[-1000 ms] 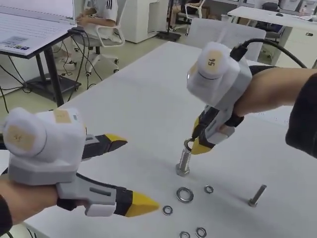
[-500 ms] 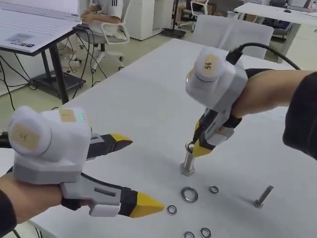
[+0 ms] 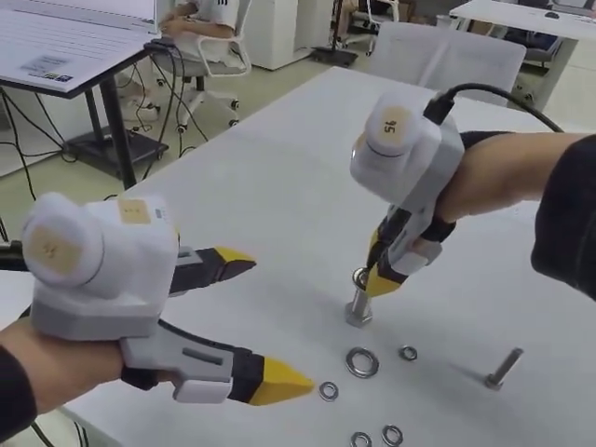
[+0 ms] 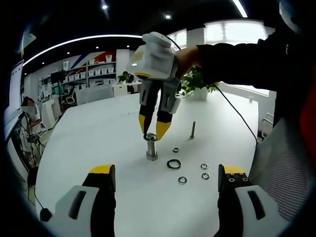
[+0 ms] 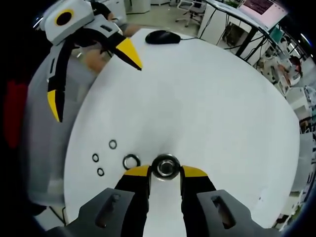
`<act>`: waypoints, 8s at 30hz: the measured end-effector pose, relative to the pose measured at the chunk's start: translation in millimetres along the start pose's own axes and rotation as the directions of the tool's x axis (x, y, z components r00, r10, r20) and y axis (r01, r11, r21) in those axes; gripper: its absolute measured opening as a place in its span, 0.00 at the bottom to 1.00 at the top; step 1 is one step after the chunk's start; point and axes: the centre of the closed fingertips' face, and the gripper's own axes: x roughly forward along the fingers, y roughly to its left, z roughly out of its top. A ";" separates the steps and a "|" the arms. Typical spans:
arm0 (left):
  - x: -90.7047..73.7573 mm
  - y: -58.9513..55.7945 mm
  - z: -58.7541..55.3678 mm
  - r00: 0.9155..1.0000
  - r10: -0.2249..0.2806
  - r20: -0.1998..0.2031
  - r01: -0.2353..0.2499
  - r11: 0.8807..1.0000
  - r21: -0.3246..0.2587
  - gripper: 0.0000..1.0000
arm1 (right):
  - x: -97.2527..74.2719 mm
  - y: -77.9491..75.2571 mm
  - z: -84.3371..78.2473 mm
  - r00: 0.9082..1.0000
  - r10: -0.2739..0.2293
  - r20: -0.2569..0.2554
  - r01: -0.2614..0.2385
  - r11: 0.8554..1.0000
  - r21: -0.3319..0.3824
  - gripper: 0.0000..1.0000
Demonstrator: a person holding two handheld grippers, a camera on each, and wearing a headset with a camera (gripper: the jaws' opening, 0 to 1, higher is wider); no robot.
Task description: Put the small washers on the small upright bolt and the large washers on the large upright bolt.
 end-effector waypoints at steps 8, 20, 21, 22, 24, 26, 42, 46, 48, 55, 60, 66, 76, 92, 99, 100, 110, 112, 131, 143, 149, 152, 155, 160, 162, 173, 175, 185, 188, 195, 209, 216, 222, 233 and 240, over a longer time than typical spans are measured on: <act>1.6 1.0 1.3 1.000 0.001 0.004 -0.001 1.000 -0.002 0.85 | 8.9 -2.3 -3.3 1.000 0.012 -0.011 -0.012 1.000 0.005 0.24; 5.4 0.6 1.2 1.000 -0.005 -0.002 0.005 1.000 -0.002 0.85 | 25.9 -2.1 -11.3 0.999 0.024 -0.031 -0.024 1.000 0.018 0.24; 5.6 0.9 1.3 1.000 -0.005 -0.001 0.005 1.000 -0.002 0.85 | 29.2 -3.5 -12.2 0.999 0.024 -0.030 -0.023 1.000 0.019 0.24; 5.8 1.0 1.5 1.000 -0.005 -0.001 0.005 1.000 -0.002 0.85 | 30.2 -3.8 -12.8 0.999 0.023 -0.032 -0.023 1.000 0.021 0.24; 6.7 0.8 1.4 1.000 -0.006 -0.003 0.006 1.000 -0.002 0.85 | 34.1 -2.6 -13.7 0.999 0.024 -0.031 -0.023 0.999 0.028 0.24; 7.5 0.3 1.5 1.000 -0.008 -0.004 0.008 1.000 -0.002 0.85 | 37.0 -1.1 -15.1 0.999 0.029 -0.036 -0.028 0.999 0.037 0.24; 11.4 -1.7 0.3 1.000 -0.016 -0.014 0.016 1.000 -0.003 0.84 | 42.2 -2.0 -20.8 0.999 0.024 -0.034 -0.023 0.999 0.041 0.24; 11.7 -2.0 0.1 1.000 -0.017 -0.015 0.017 1.000 -0.005 0.84 | 41.8 -2.2 -23.1 0.999 0.027 -0.032 -0.025 0.999 0.039 0.25; 11.9 -2.4 0.2 1.000 -0.018 -0.014 0.018 1.000 -0.005 0.84 | 39.7 -2.5 -25.2 0.999 0.024 -0.030 -0.023 0.999 0.043 0.26; 12.5 -3.6 0.5 1.000 -0.022 -0.016 0.022 1.000 -0.003 0.84 | 32.9 -5.2 -39.1 0.999 0.004 -0.047 -0.001 0.998 0.061 0.28; 12.8 -4.1 1.3 1.000 -0.026 -0.014 0.026 1.000 0.001 0.83 | 31.0 3.1 -49.0 0.999 0.012 -0.050 -0.008 0.997 0.080 0.27; 12.2 -4.4 2.6 1.000 -0.026 -0.012 0.027 1.000 0.008 0.83 | 31.8 14.9 -53.5 0.998 0.023 -0.053 -0.018 0.995 0.094 0.27; 9.7 -7.2 3.4 1.000 -0.030 -0.007 0.030 0.999 0.016 0.82 | 35.1 41.3 -41.4 0.999 0.033 -0.024 -0.031 0.996 0.088 0.27; 1.7 -8.9 1.2 0.999 -0.037 -0.002 0.037 0.999 0.022 0.82 | 54.0 59.4 -21.1 0.999 0.037 -0.020 -0.035 0.997 0.064 0.28; 0.6 -10.2 -0.1 0.999 -0.044 -0.004 0.044 0.999 0.023 0.81 | 56.6 61.6 -21.0 0.999 0.028 -0.034 -0.025 0.998 0.063 0.28; 0.7 -10.5 -0.2 0.999 -0.045 -0.005 0.045 0.999 0.023 0.81 | 56.9 62.3 -20.4 0.999 0.025 -0.040 -0.022 0.998 0.062 0.28; 0.6 -11.9 -1.1 0.999 -0.053 -0.007 0.053 0.998 0.024 0.81 | 57.3 63.0 -19.0 0.997 0.014 -0.073 -0.006 0.993 0.119 0.25; 0.6 -11.8 -0.7 0.999 -0.052 -0.006 0.053 0.998 0.024 0.81 | 56.8 63.0 -19.3 0.997 0.012 -0.078 -0.001 0.991 0.131 0.25; 3.3 -13.5 -1.2 0.998 -0.063 -0.015 0.063 0.998 0.018 0.80 | 56.1 60.2 -18.9 0.997 0.015 -0.069 -0.005 0.989 0.150 0.24; 3.3 -14.2 0.4 0.998 -0.064 -0.009 0.064 0.998 0.020 0.80 | 56.2 60.4 -19.5 0.997 0.009 -0.077 0.002 0.989 0.145 0.24; 3.7 -14.8 -0.4 0.998 -0.068 -0.014 0.068 0.997 0.020 0.80 | 56.1 60.3 -19.7 0.998 0.003 -0.065 0.006 0.989 0.147 0.24; 3.6 -14.6 -0.3 0.998 -0.066 -0.014 0.067 0.998 0.022 0.80 | 55.7 60.5 -20.0 0.998 0.005 -0.055 0.003 0.991 0.135 0.23; 3.4 -15.4 -0.7 0.998 -0.068 -0.016 0.068 0.997 0.020 0.79 | 55.6 60.3 -20.1 0.999 0.008 -0.047 -0.001 0.990 0.139 0.23; 2.6 -14.7 -0.3 0.998 -0.061 -0.014 0.061 0.998 0.017 0.79 | 55.1 60.5 -20.5 0.999 0.012 -0.043 -0.005 0.989 0.145 0.23; 2.2 -13.6 -0.3 0.998 -0.056 -0.014 0.056 0.998 0.015 0.79 | 54.7 60.9 -22.0 0.999 0.014 -0.050 -0.007 0.990 0.143 0.23; 2.8 -14.9 -1.6 0.998 -0.057 -0.026 0.058 0.998 0.019 0.79 | 39.8 58.5 -32.1 0.998 0.005 -0.056 0.004 0.989 0.148 0.23; 2.9 -15.7 -1.9 0.998 -0.059 -0.030 0.060 0.998 0.020 0.79 | 37.1 58.6 -33.7 0.998 0.006 -0.056 0.002 0.989 0.151 0.23; 3.1 -16.7 -2.4 0.997 -0.064 -0.031 0.065 0.998 0.021 0.79 | 9.5 48.7 -42.3 0.998 -0.032 -0.062 0.042 0.986 0.161 0.23; 3.4 -16.6 -2.7 0.997 -0.067 -0.032 0.067 0.998 0.021 0.79 | 1.5 44.8 -43.0 0.997 -0.045 -0.062 0.055 0.985 0.164 0.23; 3.7 -16.8 -2.1 0.997 -0.071 -0.030 0.071 0.997 0.022 0.79 | -18.5 34.2 -37.4 0.995 -0.084 -0.057 0.092 0.984 0.154 0.23; 3.2 -14.4 -0.5 0.998 -0.061 -0.020 0.061 0.998 0.020 0.79 | -34.6 15.1 -10.0 0.990 -0.135 -0.027 0.137 0.986 0.099 0.23; 2.5 -14.0 -1.5 0.998 -0.057 -0.020 0.057 0.998 0.017 0.79 | -32.1 7.3 -1.6 0.990 -0.139 -0.026 0.140 0.987 0.076 0.23; 1.5 -13.6 -2.6 0.998 -0.054 -0.022 0.054 0.998 0.013 0.79 | -23.7 4.7 3.5 0.993 -0.117 -0.028 0.119 0.991 0.065 0.23; 0.5 -11.4 -4.7 0.999 -0.048 -0.024 0.048 0.999 0.006 0.79 | -11.7 3.5 2.6 0.994 -0.094 -0.049 0.096 0.994 0.046 0.23; 0.0 -9.3 -6.1 0.999 -0.046 -0.026 0.046 0.999 0.003 0.79 | -7.2 2.2 6.4 0.996 -0.080 -0.049 0.082 0.996 0.043 0.23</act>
